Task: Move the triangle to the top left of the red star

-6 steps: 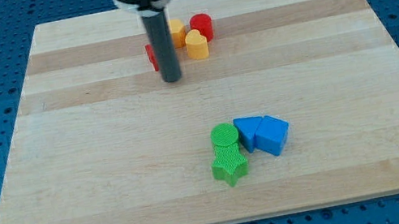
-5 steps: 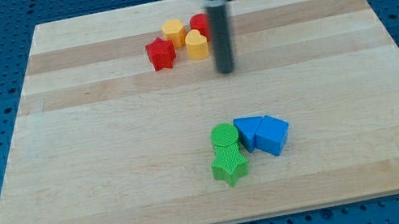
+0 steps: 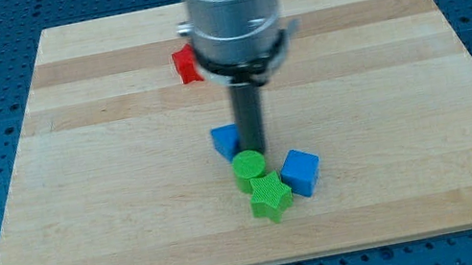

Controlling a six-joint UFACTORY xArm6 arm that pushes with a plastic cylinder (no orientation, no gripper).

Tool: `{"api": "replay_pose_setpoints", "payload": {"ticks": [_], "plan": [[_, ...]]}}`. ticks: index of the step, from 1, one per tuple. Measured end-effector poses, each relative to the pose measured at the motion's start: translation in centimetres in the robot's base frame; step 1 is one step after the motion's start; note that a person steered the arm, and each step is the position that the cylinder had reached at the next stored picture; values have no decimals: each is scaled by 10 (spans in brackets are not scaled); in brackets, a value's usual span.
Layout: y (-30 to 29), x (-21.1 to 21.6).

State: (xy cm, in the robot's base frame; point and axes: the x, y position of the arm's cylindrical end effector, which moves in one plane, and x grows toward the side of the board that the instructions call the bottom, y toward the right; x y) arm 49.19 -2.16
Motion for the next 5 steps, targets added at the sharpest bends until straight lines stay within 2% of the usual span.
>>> {"api": "replay_pose_setpoints", "payload": {"ticks": [1,2,3,5], "plan": [[-18,-1],[-75,-34],[-117,-93],[-107,-97]]}}
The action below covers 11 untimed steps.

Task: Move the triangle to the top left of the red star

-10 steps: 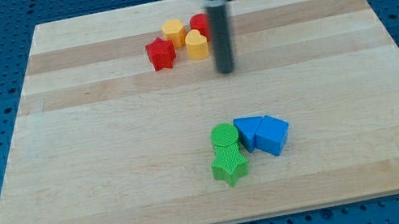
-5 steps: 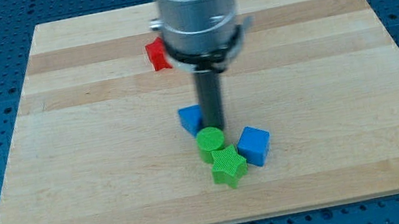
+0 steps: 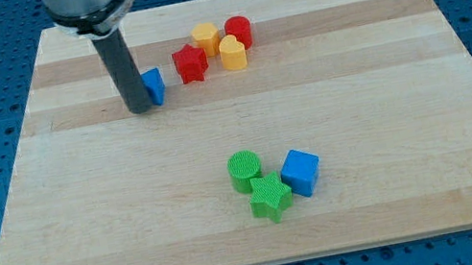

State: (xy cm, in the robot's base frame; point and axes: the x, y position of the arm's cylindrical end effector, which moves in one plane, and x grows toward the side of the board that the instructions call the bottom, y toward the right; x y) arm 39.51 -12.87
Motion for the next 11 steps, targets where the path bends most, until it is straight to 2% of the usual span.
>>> {"api": "replay_pose_setpoints", "payload": {"ticks": [1,2,3,4,5,6,8,11], "plan": [[36,19],[22,-1],[-26,-22],[-26,-64],[-33,-74],[-67,-87],[-20,-94],[5,-94]]}}
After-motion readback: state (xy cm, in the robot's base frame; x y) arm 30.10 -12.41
